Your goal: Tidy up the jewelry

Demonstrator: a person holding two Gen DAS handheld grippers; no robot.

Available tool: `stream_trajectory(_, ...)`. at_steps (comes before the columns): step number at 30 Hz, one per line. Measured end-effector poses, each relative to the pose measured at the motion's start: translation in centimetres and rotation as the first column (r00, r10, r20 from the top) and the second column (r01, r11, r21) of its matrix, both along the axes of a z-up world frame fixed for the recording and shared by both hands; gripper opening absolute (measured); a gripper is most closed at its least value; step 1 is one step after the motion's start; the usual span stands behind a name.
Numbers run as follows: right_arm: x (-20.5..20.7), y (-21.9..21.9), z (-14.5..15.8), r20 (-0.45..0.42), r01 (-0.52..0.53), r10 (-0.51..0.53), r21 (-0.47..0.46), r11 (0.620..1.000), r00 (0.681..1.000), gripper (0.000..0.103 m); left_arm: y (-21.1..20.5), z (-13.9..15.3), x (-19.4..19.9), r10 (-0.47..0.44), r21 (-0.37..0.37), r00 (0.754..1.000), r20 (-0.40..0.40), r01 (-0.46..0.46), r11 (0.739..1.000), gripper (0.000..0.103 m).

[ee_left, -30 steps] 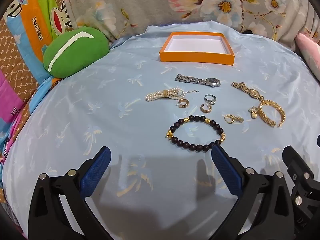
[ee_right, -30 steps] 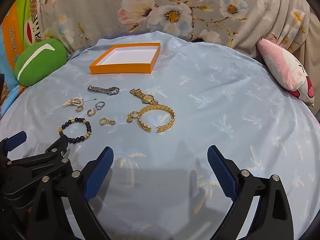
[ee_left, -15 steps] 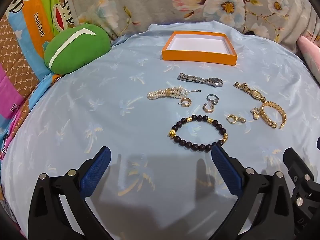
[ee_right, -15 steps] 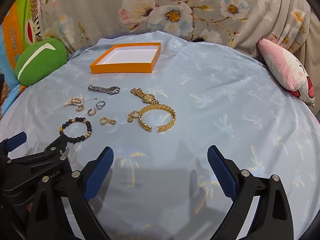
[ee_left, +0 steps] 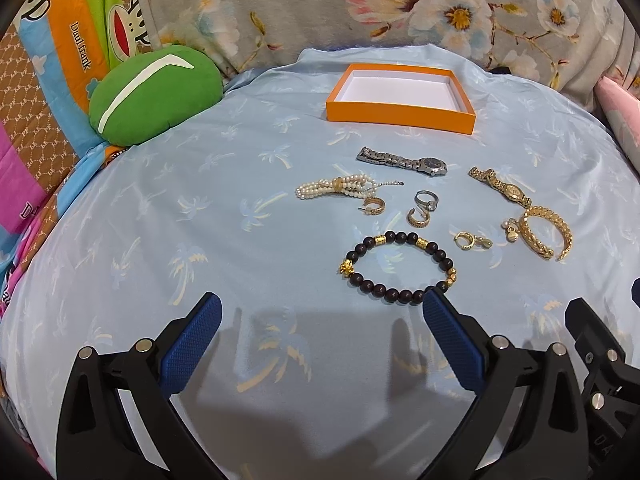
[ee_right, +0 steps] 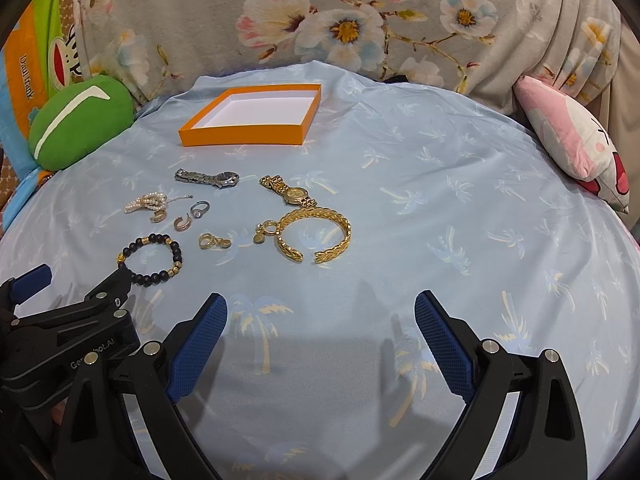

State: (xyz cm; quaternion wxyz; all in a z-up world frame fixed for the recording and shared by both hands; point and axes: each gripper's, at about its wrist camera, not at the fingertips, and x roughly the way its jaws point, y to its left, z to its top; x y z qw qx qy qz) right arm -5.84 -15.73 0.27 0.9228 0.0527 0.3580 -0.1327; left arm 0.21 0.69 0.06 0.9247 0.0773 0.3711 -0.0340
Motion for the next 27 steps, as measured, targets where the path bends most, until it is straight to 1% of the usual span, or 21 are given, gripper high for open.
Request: stream_trajectory(27, 0.05, 0.02, -0.05, 0.0, 0.0, 0.0, 0.002, 1.0, 1.0, 0.093, -0.09, -0.01, -0.04, -0.005, 0.002, 1.0, 0.002, 0.005, 1.0, 0.098)
